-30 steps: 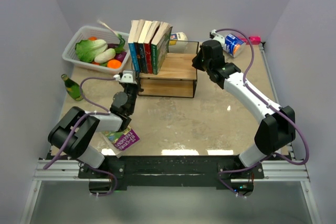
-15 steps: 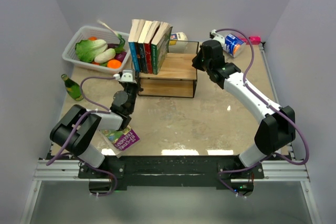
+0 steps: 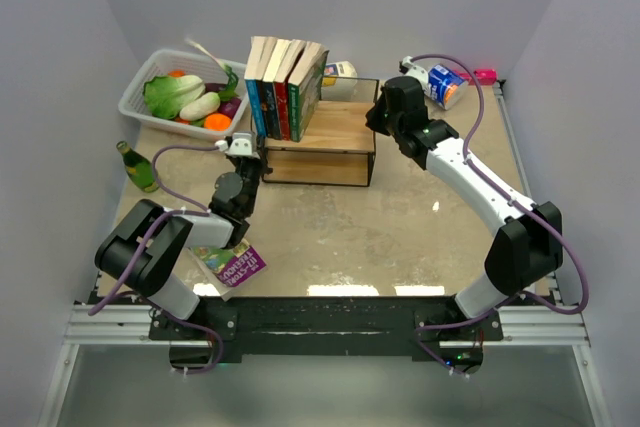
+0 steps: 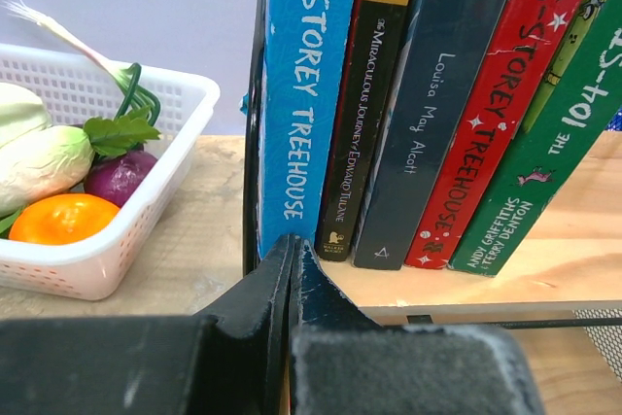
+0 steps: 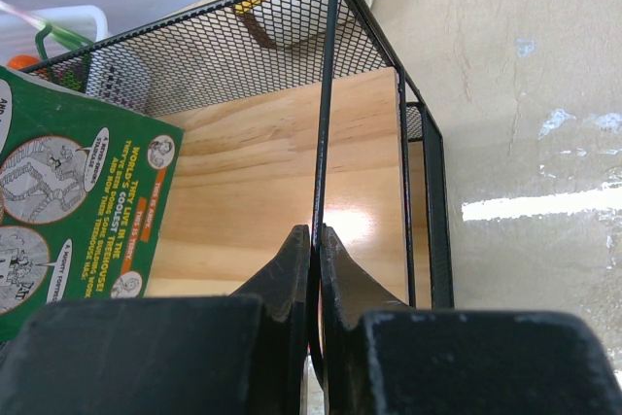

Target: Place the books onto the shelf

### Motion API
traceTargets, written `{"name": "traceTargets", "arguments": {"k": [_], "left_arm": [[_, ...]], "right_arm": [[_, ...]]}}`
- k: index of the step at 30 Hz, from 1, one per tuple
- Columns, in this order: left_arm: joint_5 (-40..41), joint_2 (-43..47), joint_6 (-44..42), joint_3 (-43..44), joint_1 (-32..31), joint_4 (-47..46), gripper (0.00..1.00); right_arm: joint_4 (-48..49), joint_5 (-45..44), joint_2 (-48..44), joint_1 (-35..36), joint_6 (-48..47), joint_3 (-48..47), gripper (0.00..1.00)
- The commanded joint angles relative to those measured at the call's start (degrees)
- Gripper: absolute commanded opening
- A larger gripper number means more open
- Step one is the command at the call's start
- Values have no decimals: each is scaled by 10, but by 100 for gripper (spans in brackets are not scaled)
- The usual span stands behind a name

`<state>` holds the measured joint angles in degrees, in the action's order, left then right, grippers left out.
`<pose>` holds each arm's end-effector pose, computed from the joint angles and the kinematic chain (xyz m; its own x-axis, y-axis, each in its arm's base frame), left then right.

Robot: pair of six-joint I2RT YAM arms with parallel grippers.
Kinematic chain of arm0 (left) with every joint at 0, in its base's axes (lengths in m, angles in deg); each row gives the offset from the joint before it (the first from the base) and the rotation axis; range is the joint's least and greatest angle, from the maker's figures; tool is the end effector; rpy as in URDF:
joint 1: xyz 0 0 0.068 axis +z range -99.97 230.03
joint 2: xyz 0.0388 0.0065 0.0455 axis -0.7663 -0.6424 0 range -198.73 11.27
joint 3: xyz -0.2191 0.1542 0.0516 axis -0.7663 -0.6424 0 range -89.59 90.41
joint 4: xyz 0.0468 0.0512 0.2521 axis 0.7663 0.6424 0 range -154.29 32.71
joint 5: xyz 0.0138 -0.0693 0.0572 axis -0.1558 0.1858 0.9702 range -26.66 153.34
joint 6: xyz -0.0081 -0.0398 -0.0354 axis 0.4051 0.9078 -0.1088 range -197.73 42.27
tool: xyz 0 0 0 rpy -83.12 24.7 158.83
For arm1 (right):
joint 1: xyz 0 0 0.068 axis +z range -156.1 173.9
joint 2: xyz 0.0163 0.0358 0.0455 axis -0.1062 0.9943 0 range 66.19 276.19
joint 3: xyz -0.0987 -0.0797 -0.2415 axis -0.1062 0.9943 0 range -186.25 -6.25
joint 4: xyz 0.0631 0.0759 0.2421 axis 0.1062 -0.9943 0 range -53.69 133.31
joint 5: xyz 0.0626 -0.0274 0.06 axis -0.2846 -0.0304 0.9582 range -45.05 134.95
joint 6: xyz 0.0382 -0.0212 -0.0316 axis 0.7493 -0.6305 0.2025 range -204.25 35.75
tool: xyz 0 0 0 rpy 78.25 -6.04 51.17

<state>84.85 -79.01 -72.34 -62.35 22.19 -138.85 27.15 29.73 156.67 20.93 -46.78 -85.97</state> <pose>0.2631 -0.1243 0.2077 0.1648 -0.1859 -0.9686 0.1328 0.9773 -0.1650 0.3345 0.1601 0.3416 -0.4599 0.4244 -0.7800 0.0629 0.8918 0.4481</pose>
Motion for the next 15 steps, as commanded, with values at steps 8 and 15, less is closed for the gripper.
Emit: {"name": "traceTargets", "arguments": {"k": [8, 15], "left_arm": [[1, 17, 12, 1, 9, -203, 0], [4, 62, 11, -28, 9, -186, 0]], "right_arm": [[10, 27, 16, 4, 8, -10, 0], [9, 27, 14, 4, 8, -11, 0]]}}
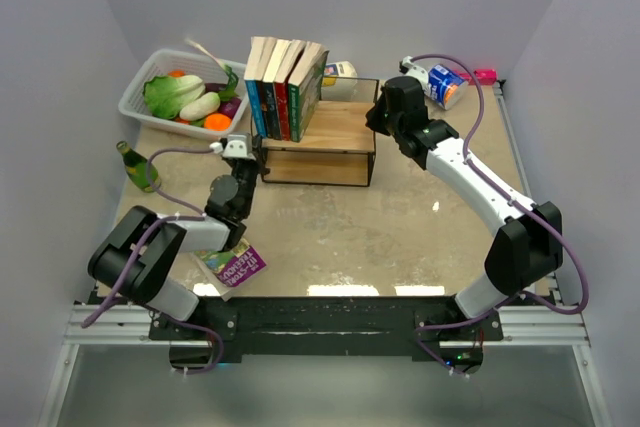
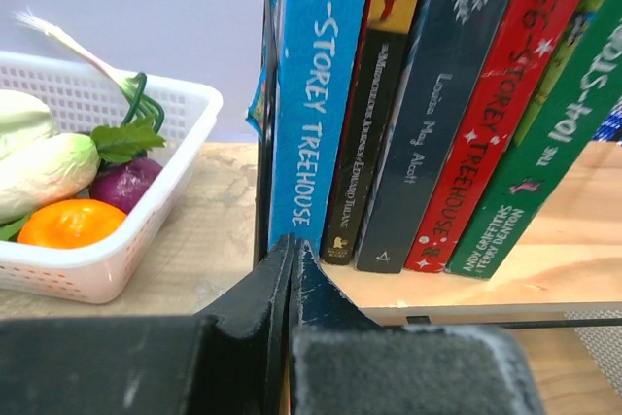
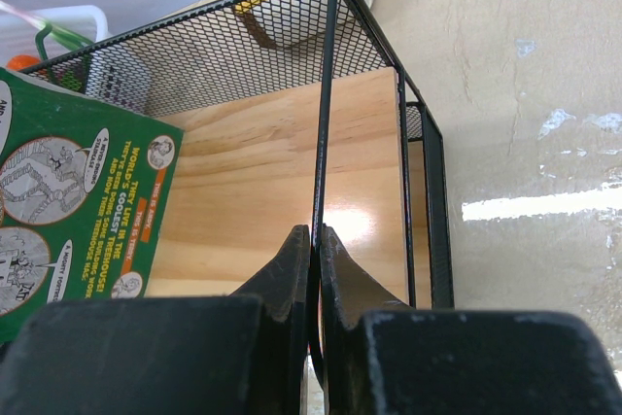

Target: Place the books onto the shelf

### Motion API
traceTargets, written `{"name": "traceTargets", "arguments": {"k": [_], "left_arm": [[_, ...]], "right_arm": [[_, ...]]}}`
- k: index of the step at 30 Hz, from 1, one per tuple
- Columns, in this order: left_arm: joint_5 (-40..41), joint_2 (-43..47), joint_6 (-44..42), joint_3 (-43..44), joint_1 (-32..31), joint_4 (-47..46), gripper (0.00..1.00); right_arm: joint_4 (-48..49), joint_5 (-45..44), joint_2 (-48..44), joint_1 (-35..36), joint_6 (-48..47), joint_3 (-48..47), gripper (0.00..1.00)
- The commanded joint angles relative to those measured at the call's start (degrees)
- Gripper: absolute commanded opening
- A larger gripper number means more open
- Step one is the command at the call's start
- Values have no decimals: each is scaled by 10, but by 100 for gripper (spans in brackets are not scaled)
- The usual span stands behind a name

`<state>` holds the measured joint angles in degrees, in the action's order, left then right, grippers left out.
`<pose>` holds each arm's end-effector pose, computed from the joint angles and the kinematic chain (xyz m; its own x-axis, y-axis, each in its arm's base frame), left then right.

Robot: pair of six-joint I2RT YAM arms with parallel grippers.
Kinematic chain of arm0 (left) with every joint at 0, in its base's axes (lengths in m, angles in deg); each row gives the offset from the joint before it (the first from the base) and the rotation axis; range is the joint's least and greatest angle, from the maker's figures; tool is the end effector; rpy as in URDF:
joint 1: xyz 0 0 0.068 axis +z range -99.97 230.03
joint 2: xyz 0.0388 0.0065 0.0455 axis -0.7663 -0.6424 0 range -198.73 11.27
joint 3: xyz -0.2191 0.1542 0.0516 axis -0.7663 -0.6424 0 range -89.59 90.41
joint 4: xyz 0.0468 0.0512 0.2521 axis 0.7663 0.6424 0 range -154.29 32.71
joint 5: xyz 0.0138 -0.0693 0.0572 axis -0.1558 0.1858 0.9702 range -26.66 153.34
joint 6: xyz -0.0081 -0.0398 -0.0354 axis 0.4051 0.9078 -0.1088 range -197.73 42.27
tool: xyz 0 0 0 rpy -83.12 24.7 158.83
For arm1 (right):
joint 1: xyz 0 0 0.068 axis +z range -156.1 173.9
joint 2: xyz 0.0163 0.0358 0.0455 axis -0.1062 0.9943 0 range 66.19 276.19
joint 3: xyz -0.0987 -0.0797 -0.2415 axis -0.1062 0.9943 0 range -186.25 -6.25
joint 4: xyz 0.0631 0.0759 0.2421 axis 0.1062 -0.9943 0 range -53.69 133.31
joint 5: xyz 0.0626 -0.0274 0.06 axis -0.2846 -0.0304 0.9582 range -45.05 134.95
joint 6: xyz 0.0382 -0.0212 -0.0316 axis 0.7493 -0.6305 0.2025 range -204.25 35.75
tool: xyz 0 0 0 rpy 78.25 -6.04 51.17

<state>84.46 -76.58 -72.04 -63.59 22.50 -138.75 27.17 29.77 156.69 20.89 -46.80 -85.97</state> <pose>0.2570 -0.1196 0.2130 0.1808 -0.1986 -0.9633 0.1379 0.9749 -0.1751 0.3347 0.1600 0.3415 -0.4600 0.4243 -0.7800 0.0629 0.8918 0.4481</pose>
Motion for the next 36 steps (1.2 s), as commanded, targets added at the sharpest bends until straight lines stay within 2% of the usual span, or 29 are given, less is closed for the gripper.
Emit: {"name": "traceTargets", "arguments": {"k": [1, 8, 12, 19, 29, 32, 36], "left_arm": [[5, 50, 7, -19, 7, -184, 0], [-5, 105, 5, -39, 6, -148, 0], [-41, 118, 49, -43, 4, -135, 0], [-44, 87, 36, -43, -70, -166, 0], [-45, 45, 34, -18, -106, -191, 0], [-57, 47, 22, 6, -123, -182, 0], [-62, 40, -57, 62, -160, -153, 0]], "right_arm": [[8, 26, 13, 4, 8, -11, 0], [10, 26, 15, 4, 9, -10, 0], [12, 26, 16, 4, 10, -10, 0], [13, 30, 21, 4, 11, -12, 0], [11, 32, 20, 4, 11, -13, 0], [11, 32, 20, 4, 11, -13, 0], [9, 31, 22, 4, 10, -14, 0]]}}
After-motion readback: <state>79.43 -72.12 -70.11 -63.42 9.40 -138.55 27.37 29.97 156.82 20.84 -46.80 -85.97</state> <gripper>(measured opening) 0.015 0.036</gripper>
